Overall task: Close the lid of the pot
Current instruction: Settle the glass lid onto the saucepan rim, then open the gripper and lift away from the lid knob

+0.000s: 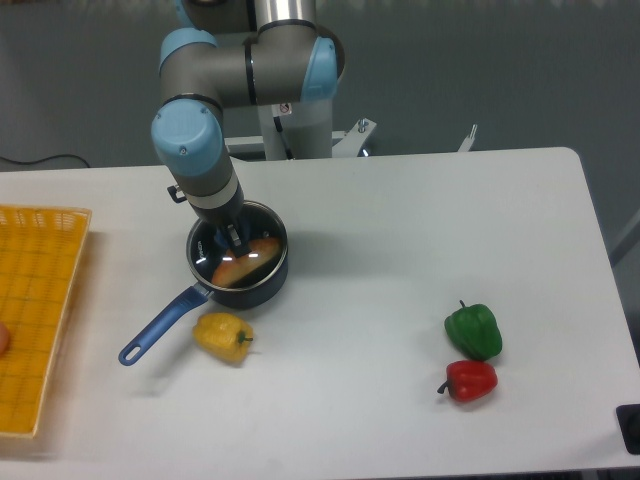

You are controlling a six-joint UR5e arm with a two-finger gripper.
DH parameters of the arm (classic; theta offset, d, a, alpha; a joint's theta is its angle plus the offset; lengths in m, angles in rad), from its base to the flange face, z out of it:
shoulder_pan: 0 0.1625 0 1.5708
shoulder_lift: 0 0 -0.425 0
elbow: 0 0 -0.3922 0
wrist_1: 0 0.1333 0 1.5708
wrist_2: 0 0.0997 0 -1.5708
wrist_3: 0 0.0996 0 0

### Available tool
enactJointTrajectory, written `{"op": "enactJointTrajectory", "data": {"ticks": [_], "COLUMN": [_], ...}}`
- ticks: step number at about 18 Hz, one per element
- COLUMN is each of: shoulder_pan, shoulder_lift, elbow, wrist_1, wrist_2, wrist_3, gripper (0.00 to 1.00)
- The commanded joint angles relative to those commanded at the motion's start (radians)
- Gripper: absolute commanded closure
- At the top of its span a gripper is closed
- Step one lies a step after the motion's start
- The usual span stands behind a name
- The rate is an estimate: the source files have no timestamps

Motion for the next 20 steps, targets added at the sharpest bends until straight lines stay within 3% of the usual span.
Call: {"op": "enactJointTrajectory", "data": {"ticks": [2,5,6,7,15,20], "shoulder_pan": [0.0,0.0,0.0,0.0,0.0,0.054], "shoulder_lift": [-0.002,-0.002,0.0,0.0,0.009,0.014], "elbow": [0.002,0.009,0.011,0.012,0.032,0.124], "wrist_1": [0.002,0.0,0.0,-0.001,-0.018,-0.075], "wrist_2": [0.0,0.002,0.006,0.015,0.041,0.037], "wrist_3": [-0.002,0.008,0.012,0.02,0.026,0.028], "gripper": [0.51,0.28,0.07,0.0,0.0,0.0]}}
